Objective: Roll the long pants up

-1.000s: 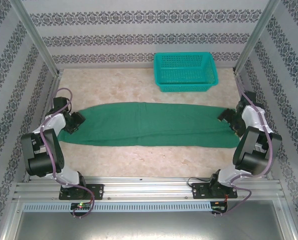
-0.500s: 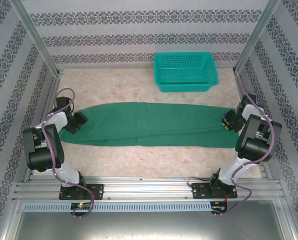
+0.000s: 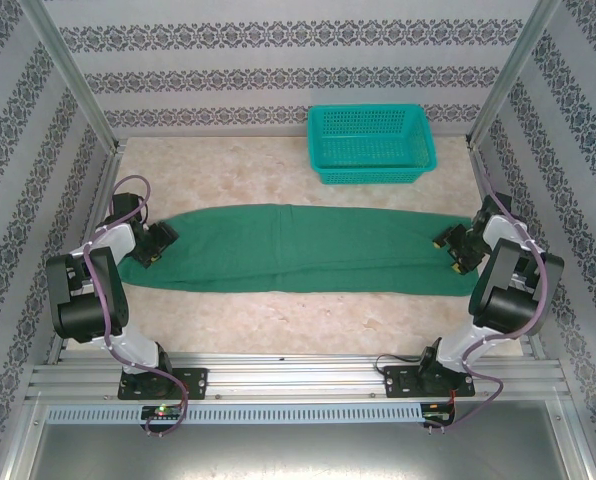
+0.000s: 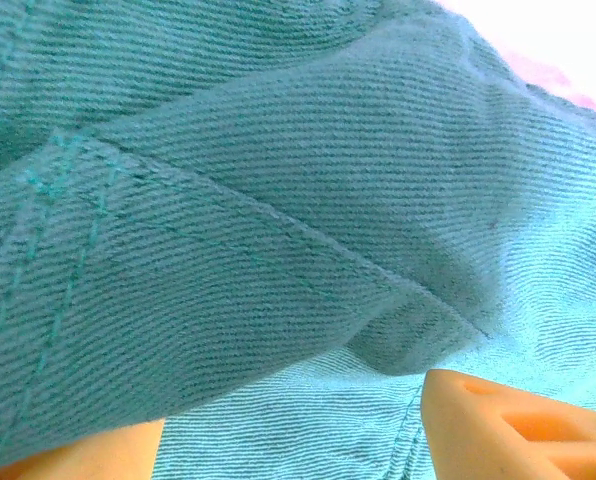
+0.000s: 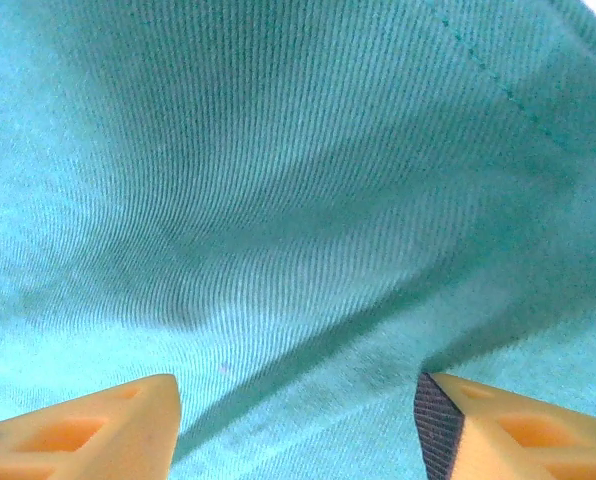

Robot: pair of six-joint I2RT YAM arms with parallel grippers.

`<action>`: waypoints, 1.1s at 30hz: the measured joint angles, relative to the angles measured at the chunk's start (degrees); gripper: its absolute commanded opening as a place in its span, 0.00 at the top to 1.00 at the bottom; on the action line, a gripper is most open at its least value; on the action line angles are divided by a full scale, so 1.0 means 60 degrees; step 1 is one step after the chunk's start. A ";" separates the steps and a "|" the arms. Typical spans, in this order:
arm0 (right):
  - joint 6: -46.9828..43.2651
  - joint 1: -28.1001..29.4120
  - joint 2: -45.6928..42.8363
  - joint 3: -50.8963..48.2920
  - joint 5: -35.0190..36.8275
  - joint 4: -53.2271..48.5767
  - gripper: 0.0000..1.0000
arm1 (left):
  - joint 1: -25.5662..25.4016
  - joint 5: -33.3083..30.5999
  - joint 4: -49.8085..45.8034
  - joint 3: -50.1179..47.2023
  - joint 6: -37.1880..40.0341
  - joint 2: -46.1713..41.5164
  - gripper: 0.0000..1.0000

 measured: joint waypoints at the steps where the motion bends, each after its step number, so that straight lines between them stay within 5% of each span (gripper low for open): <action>1: -0.0018 0.0000 -0.0135 -0.0015 0.0000 -0.0084 0.34 | -0.0007 0.0018 0.0033 0.0000 -0.0004 0.0022 0.22; 2: -0.0036 0.0000 -0.0226 -0.0015 -0.0004 -0.0124 0.33 | -0.0007 0.0040 0.0051 0.0000 0.0000 0.0044 0.00; 16: -0.0193 -0.0062 0.0328 -0.0149 -0.0044 -0.0069 0.37 | -0.0127 0.0171 0.0251 0.0000 0.0029 0.0069 0.00; 18: -0.0186 -0.0066 0.0361 -0.0186 -0.0051 -0.0047 0.46 | -0.0127 0.0168 0.0251 0.0000 0.0029 0.0069 0.00; 21: -0.0204 -0.0135 0.0481 -0.0197 -0.0117 0.0102 1.00 | -0.0127 0.0142 0.0251 0.0000 0.0033 0.0069 0.00; 27: -0.0124 -0.0248 0.0554 -0.0200 -0.0306 0.0244 1.00 | -0.0131 0.0098 0.0248 0.0000 0.0033 0.0069 0.00; 33: -0.0124 -0.0244 -0.1537 -0.0197 -0.0288 -0.0200 1.00 | -0.0131 0.0018 0.0248 0.0004 0.0033 0.0069 0.00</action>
